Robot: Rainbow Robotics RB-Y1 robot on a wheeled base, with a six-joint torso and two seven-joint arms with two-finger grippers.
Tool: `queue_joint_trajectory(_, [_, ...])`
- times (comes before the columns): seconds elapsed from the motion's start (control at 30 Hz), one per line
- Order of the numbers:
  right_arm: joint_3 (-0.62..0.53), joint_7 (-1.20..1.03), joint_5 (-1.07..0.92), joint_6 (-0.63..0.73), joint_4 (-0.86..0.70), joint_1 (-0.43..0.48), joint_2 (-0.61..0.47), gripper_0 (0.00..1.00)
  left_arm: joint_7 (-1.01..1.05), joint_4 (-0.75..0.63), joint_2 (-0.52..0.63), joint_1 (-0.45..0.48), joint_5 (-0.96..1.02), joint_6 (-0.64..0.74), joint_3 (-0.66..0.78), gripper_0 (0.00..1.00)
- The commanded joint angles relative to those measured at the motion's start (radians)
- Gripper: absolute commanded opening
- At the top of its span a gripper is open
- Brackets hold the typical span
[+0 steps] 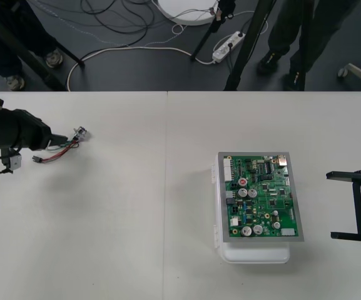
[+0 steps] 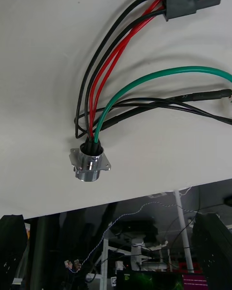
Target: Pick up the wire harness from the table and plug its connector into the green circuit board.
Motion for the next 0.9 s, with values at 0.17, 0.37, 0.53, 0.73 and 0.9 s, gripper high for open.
queue_joint_trajectory(0.17, [0.005, -0.024, -0.014, -0.019, 0.003, -0.024, -0.015, 1.0, -0.144, 0.101, -0.088, -0.094, -0.027, 0.043, -0.005, 1.0])
queue_joint_trajectory(0.37, [0.005, -0.026, -0.013, -0.019, 0.002, -0.024, -0.017, 1.0, -0.151, 0.171, -0.118, -0.151, -0.004, 0.103, -0.101, 1.0])
queue_joint_trajectory(0.53, [0.007, -0.029, -0.013, -0.018, 0.0, -0.024, -0.017, 1.0, -0.157, 0.213, -0.144, -0.184, 0.004, 0.14, -0.143, 1.0])
queue_joint_trajectory(0.73, [0.005, -0.03, -0.013, -0.019, -0.004, -0.024, -0.017, 1.0, -0.167, 0.26, -0.184, -0.207, -0.004, 0.142, -0.143, 1.0])
queue_joint_trajectory(0.9, [0.007, -0.03, -0.013, -0.018, -0.006, -0.024, -0.017, 1.0, -0.171, 0.263, -0.201, -0.207, -0.015, 0.157, -0.144, 1.0])
